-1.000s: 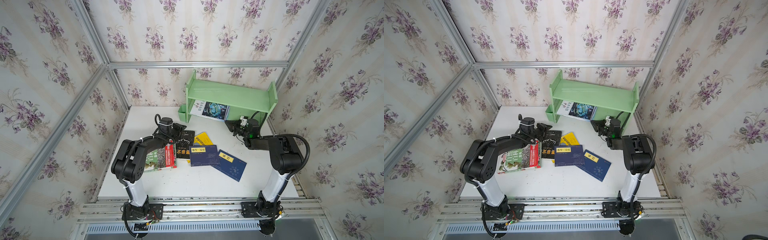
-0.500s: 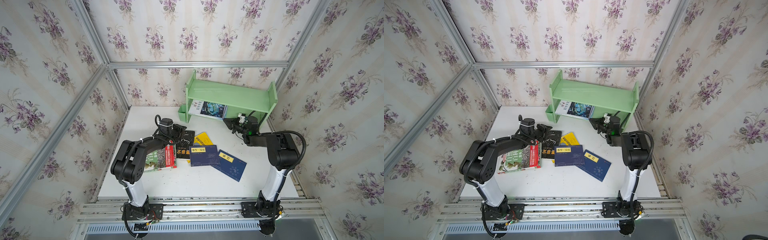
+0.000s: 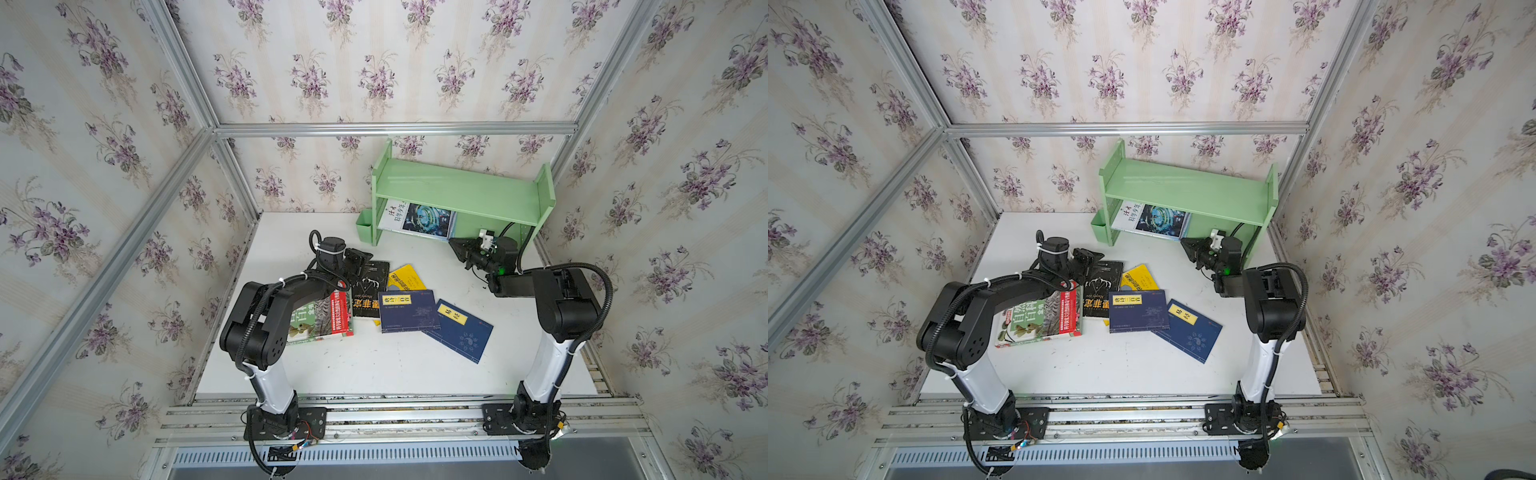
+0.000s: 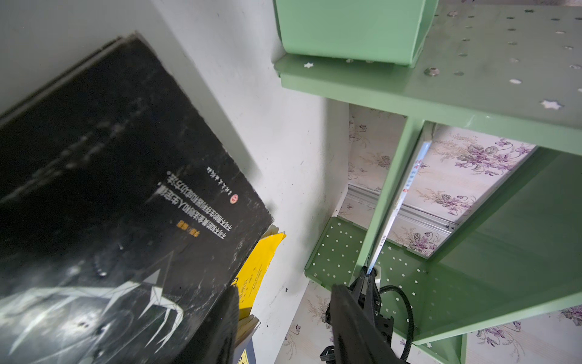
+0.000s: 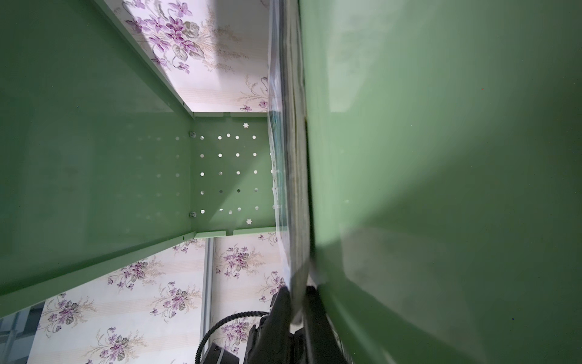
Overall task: Stacking books/files
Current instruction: Move the book to the bookshelf.
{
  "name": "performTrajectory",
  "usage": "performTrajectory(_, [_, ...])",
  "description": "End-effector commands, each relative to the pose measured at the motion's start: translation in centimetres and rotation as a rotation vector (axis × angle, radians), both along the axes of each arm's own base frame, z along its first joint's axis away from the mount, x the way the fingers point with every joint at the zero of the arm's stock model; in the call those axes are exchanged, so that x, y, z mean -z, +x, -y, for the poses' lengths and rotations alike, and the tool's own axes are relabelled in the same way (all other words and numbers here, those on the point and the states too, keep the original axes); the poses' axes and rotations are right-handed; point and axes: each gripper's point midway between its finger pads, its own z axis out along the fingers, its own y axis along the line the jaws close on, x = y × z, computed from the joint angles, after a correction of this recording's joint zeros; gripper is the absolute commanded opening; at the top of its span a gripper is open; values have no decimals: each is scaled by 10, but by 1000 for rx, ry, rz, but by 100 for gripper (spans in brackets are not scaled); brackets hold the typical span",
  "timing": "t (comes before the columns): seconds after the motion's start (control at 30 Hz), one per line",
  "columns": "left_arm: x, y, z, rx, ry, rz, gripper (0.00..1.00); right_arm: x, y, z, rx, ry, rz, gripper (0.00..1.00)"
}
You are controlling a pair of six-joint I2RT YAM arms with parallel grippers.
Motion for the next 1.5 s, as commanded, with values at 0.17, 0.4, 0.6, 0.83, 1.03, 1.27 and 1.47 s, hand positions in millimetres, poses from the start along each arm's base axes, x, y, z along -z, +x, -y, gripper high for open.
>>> performTrajectory(0.17, [-9, -2, 0, -3, -12, 25, 50, -13, 6, 6, 39, 16, 56, 36])
performTrajectory(0.4, [-7, -7, -2, -5, -9, 24, 50, -10, -3, 8, 53, -4, 37, 36])
performTrajectory(0.6, [-5, -8, -1, 0, -14, 19, 50, -10, -6, 5, 49, -3, 34, 25])
performTrajectory(0.83, [-5, -10, -1, 2, -15, 18, 50, -10, -1, 6, 59, -4, 39, 12])
performTrajectory(1.03, [-6, -10, -2, 2, -16, 20, 50, -10, 4, 5, 61, -4, 45, 10])
performTrajectory(1.27, [-6, -12, -5, -3, -14, 20, 50, -9, 5, 4, 60, -1, 43, 9])
performTrajectory(1.47, [-7, -16, -13, -19, -3, 28, 51, -10, -4, 2, 56, -1, 48, 17])
